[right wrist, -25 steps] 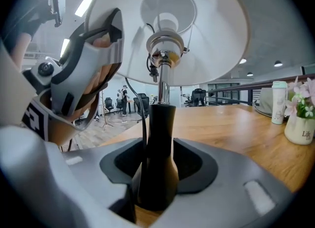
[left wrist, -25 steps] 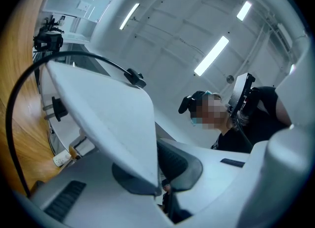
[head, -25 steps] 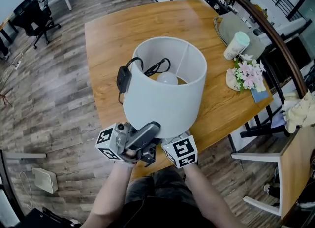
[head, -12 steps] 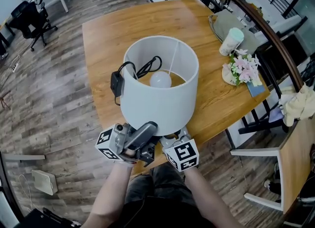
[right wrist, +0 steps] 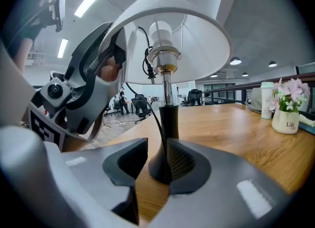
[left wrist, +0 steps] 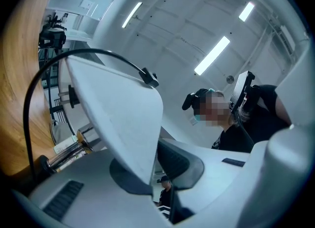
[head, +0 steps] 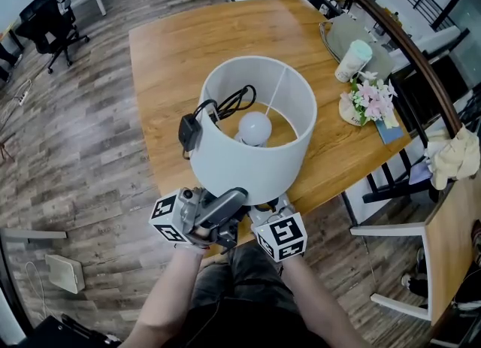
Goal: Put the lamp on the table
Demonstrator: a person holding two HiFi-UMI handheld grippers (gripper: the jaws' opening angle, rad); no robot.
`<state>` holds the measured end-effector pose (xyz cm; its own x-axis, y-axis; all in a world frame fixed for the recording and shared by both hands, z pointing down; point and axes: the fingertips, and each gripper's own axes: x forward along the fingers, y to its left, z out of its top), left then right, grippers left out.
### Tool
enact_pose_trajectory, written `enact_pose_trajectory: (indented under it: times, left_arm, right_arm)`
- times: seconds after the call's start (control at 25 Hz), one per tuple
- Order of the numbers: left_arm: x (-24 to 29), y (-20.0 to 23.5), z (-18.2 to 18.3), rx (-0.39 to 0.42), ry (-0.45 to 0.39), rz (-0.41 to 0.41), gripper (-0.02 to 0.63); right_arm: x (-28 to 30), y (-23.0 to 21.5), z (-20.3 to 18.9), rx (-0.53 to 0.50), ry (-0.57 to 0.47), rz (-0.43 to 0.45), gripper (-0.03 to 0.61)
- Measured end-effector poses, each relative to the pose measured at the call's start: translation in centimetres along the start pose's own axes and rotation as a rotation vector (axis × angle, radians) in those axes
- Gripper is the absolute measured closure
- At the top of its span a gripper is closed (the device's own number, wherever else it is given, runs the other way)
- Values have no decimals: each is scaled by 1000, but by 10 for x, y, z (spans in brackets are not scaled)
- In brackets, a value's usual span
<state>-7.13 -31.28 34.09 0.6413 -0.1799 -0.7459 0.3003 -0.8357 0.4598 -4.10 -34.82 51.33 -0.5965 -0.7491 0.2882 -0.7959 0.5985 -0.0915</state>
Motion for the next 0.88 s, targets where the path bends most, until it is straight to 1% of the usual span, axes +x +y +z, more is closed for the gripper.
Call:
enact_pose_trajectory:
  times: [0.24,0.44,0.6,0.88]
  left_arm:
    - [-3,-3,-8,-13,17,26,572]
    - [-5,-3,-9,-16,19,43,560]
    - [-11,1,-13,-8,30,82,528]
    - [-23,9,-28,-9,82,138,509]
  right_arm:
    - [-8,1,2,28,-13,-11,519]
    - [-13,3,2,29,-14,-20,555]
    - [-16,5,3,26,-19,-23,569]
    - [-20,4,1,63,-31,-29,569]
